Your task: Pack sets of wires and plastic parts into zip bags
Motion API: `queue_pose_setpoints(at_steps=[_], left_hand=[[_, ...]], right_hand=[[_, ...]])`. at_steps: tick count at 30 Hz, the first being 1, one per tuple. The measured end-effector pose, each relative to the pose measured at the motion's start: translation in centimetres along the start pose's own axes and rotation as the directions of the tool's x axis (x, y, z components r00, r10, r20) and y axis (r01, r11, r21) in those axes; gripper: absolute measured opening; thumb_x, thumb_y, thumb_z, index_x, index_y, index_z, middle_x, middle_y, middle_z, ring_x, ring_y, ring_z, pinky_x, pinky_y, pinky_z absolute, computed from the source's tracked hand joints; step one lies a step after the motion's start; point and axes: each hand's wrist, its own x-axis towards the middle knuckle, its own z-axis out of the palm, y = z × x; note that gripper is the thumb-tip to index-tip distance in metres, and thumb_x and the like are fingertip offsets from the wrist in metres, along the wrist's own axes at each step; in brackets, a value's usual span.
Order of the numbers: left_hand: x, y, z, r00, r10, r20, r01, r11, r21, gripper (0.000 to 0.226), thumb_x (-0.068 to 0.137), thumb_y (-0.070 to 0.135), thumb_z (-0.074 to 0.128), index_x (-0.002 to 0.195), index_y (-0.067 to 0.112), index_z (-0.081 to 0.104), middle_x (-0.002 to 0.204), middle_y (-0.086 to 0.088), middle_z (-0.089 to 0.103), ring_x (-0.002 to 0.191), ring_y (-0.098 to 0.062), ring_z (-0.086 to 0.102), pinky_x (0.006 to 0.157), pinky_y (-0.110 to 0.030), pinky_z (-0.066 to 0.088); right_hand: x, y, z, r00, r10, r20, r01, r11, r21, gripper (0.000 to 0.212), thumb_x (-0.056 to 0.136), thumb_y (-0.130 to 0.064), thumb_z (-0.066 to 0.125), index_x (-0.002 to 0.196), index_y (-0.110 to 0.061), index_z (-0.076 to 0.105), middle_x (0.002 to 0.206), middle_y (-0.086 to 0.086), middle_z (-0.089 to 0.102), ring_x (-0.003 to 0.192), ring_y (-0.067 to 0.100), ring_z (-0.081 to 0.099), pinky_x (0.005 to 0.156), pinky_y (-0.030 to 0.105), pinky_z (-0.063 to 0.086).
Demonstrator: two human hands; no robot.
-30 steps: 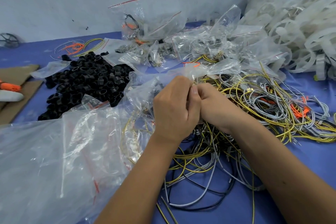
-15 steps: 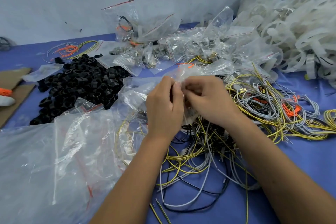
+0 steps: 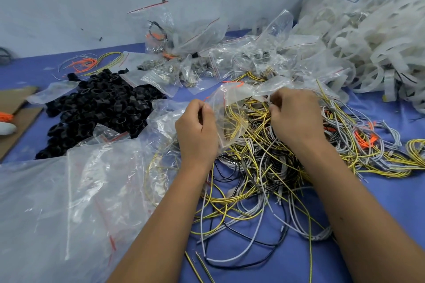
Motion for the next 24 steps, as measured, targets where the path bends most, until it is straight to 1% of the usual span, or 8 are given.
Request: queue_pose_setpoints(at_steps=[2, 5, 8, 11, 16, 18, 22, 24], left_hand=[[-0.4, 0.7, -0.1, 0.986, 0.134, 0.101, -0.144, 0.985, 0.092, 0.030, 0.103, 0.022, 0.051, 0.074, 0.016, 0.050, 0.060, 0.005, 0.047, 0.055, -0.014, 0.047, 0.053, -0.031, 0.037], [-1.5, 2.1, 0.2, 0.857, 0.361, 0.368, -0.434, 0.890, 0.138, 0.020, 0.098, 0.021, 0.060, 0.080, 0.015, 0.054, 0.066, 0.005, 0.051, 0.061, -0.016, 0.047, 0.059, -0.036, 0.041], [-2.4, 3.0, 0.8, 0.746, 0.435, 0.504, -0.537, 0.841, 0.069, 0.018, 0.094, 0.026, 0.064, 0.085, 0.014, 0.055, 0.071, 0.008, 0.048, 0.065, -0.017, 0.048, 0.061, -0.041, 0.044], [-2.7, 3.1, 1.0, 0.704, 0.470, 0.532, -0.585, 0.809, 0.059, 0.018, 0.093, 0.024, 0.068, 0.085, 0.011, 0.057, 0.073, 0.006, 0.047, 0.067, -0.021, 0.049, 0.060, -0.041, 0.045], [-2.9, 3.1, 0.9, 0.719, 0.495, 0.487, -0.577, 0.816, 0.022, 0.017, 0.088, 0.021, 0.070, 0.081, 0.011, 0.058, 0.070, 0.005, 0.050, 0.064, -0.019, 0.049, 0.059, -0.039, 0.044], [-2.9, 2.9, 1.0, 0.757, 0.478, 0.446, -0.544, 0.838, 0.026, 0.018, 0.088, 0.023, 0.068, 0.079, 0.013, 0.056, 0.068, 0.006, 0.049, 0.063, -0.019, 0.048, 0.058, -0.040, 0.044], [-2.0, 1.8, 1.2, 0.937, 0.208, 0.280, -0.270, 0.941, 0.204, 0.033, 0.086, 0.044, 0.074, 0.085, 0.023, 0.049, 0.068, 0.008, 0.053, 0.063, -0.015, 0.054, 0.060, -0.038, 0.049], [-1.4, 1.1, 1.2, 0.975, 0.053, 0.216, -0.123, 0.938, 0.325, 0.046, 0.079, 0.059, 0.077, 0.089, 0.026, 0.046, 0.075, 0.011, 0.055, 0.069, -0.013, 0.057, 0.065, -0.038, 0.053]], right_hand=[[0.1, 0.1, 0.1, 0.999, 0.002, 0.032, -0.002, 1.000, -0.022, 0.025, 0.097, -0.019, 0.064, 0.121, -0.013, 0.070, 0.107, 0.013, 0.074, 0.113, 0.038, 0.059, 0.096, 0.048, 0.052], [0.1, 0.1, 0.0, 1.000, 0.022, 0.016, -0.023, 0.997, 0.078, 0.029, 0.093, -0.016, 0.070, 0.122, -0.013, 0.070, 0.107, 0.010, 0.075, 0.107, 0.033, 0.066, 0.095, 0.049, 0.055], [0.0, 0.1, -0.1, 0.999, 0.038, -0.014, -0.036, 0.991, 0.131, 0.026, 0.089, -0.014, 0.074, 0.115, -0.014, 0.073, 0.100, 0.008, 0.076, 0.098, 0.030, 0.069, 0.090, 0.045, 0.056], [0.0, 0.1, -0.1, 0.997, 0.071, -0.013, -0.068, 0.986, 0.155, 0.022, 0.086, -0.017, 0.077, 0.109, -0.016, 0.075, 0.092, 0.005, 0.075, 0.090, 0.027, 0.070, 0.085, 0.041, 0.056], [-0.2, 0.0, -0.1, 0.994, 0.100, -0.039, -0.091, 0.979, 0.182, 0.023, 0.083, -0.028, 0.081, 0.103, -0.017, 0.077, 0.087, 0.002, 0.073, 0.085, 0.026, 0.069, 0.080, 0.038, 0.055], [-0.1, 0.0, -0.2, 0.991, 0.109, -0.081, -0.091, 0.976, 0.199, 0.023, 0.083, -0.031, 0.082, 0.100, -0.016, 0.079, 0.085, 0.002, 0.074, 0.084, 0.024, 0.069, 0.080, 0.036, 0.054], [0.0, -0.2, -0.6, 0.985, 0.040, -0.169, 0.015, 0.950, 0.312, 0.017, 0.087, -0.034, 0.080, 0.092, -0.018, 0.079, 0.071, -0.013, 0.066, 0.064, -0.001, 0.059, 0.068, 0.023, 0.043], [0.0, -0.4, -1.0, 0.979, -0.017, -0.201, 0.104, 0.898, 0.428, 0.010, 0.090, -0.031, 0.077, 0.092, -0.021, 0.079, 0.071, -0.017, 0.067, 0.061, 0.000, 0.060, 0.062, 0.018, 0.043]])
